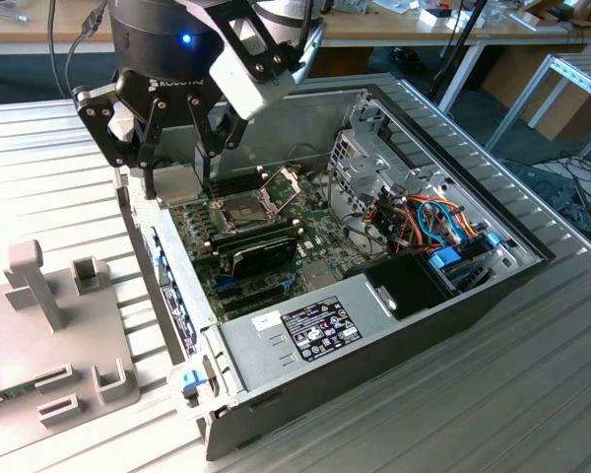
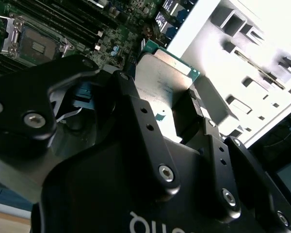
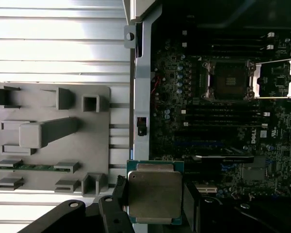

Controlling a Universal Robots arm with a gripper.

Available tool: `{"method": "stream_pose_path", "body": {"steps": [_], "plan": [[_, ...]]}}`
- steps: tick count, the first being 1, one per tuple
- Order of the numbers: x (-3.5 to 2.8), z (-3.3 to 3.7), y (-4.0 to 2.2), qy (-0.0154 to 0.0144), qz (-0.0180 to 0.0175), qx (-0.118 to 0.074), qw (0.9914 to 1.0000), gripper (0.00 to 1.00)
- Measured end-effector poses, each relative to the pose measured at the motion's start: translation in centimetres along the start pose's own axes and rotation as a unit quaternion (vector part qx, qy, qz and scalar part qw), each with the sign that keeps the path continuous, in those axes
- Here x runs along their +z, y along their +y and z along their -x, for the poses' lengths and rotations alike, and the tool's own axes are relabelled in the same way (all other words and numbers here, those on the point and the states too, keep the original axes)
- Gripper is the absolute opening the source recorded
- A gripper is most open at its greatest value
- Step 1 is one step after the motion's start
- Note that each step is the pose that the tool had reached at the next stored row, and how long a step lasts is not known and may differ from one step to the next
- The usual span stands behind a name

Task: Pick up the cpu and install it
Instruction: 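Pick up the cpu and move it towards the insertion slot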

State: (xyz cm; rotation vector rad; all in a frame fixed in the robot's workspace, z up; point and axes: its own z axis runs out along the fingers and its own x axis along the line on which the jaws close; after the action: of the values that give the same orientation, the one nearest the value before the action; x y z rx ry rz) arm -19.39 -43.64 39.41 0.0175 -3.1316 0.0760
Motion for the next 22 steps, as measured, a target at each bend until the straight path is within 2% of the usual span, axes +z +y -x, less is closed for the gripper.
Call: {"method": "stream_pose_path", "body": {"steps": [22], "plan": [[-0.01,0.46,0.0,0.0,0.0,0.0,1.0,0.55]]}}
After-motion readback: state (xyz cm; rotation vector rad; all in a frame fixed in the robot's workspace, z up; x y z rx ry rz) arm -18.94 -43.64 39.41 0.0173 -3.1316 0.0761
